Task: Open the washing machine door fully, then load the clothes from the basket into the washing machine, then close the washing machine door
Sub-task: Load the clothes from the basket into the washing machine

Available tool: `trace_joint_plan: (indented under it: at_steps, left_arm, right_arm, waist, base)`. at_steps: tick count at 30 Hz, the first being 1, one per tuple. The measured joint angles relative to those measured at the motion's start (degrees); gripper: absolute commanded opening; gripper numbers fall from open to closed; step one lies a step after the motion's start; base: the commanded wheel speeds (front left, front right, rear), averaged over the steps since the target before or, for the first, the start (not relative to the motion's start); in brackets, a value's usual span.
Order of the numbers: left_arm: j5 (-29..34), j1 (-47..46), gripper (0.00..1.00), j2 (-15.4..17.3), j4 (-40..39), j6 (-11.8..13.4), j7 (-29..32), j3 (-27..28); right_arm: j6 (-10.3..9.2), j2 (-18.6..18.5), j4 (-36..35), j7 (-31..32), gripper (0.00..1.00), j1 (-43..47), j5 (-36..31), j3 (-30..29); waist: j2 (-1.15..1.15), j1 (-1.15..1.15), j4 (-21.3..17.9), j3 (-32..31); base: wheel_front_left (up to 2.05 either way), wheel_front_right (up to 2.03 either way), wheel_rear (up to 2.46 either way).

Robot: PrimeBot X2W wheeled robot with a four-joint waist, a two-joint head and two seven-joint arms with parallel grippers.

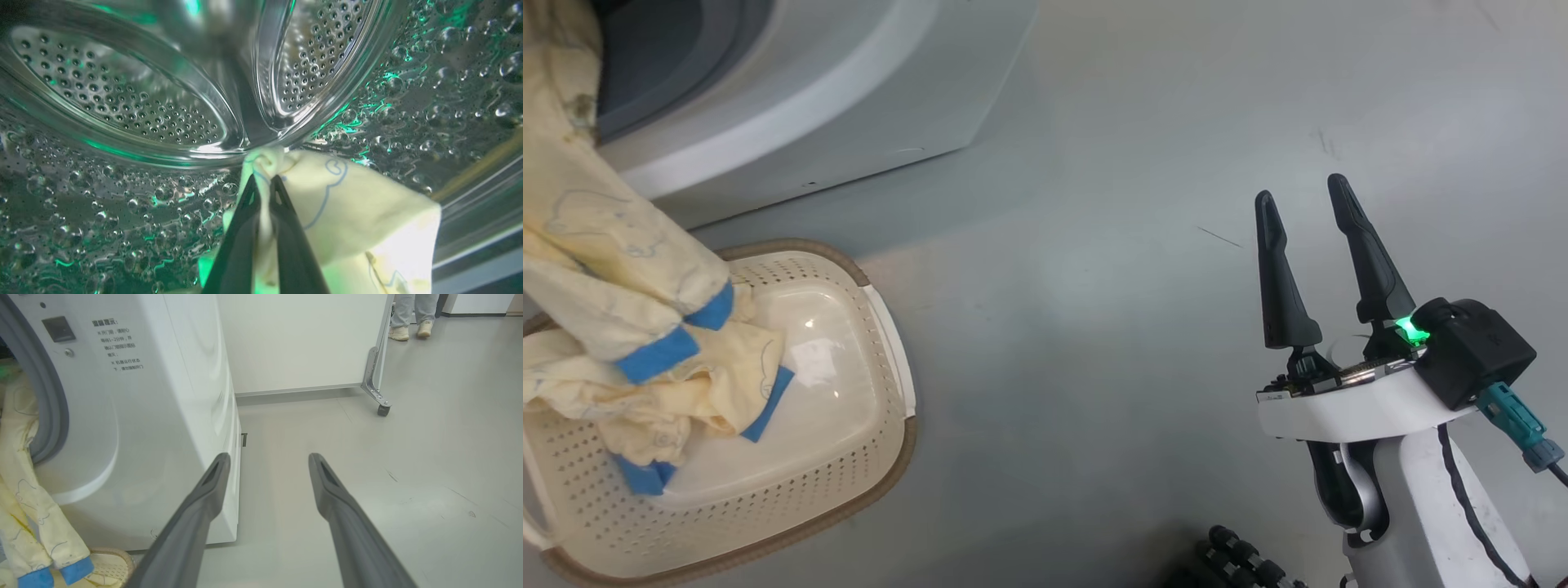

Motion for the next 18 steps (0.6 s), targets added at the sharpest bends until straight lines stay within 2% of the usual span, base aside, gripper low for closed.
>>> trace_joint_plan:
  at_steps: [7,10,15,18]
  left_arm:
    - [3.2,-8.4,0.00,2.4,-1.7,0.9,-5.9,2.0]
    - [4.8,-12.1,0.00,3.6,-2.9,2.9,-9.4,3.5]
    - [7.0,-16.8,0.00,3.7,-3.3,6.7,-16.5,5.8]
    - [7.7,-18.7,0.00,3.5,-3.1,7.4,-18.8,5.8]
  right_arm:
    - [-0.01,0.0,0.1,0.0,1.00,-0.9,0.7,1.2]
    - [0.00,0.0,0.2,0.0,1.00,-1.9,1.5,1.8]
    - [0.01,0.0,0.1,0.0,1.00,-2.8,2.1,2.7]
    - [-0.01,0.0,0.1,0.0,1.00,-2.8,2.4,2.7]
  waist:
    - [0.00,0.00,-2.7,3.3]
    - [0.00,0.00,-3.7,4.4]
    - [0.00,0.00,-5.1,6.0]
    - [0.00,-0.01,-5.7,7.0]
  base:
    - [0.00,0.00,0.00]
    - [0.00,0.00,0.00]
    - [0.00,0.00,0.00]
    - [0.00,0.00,0.00]
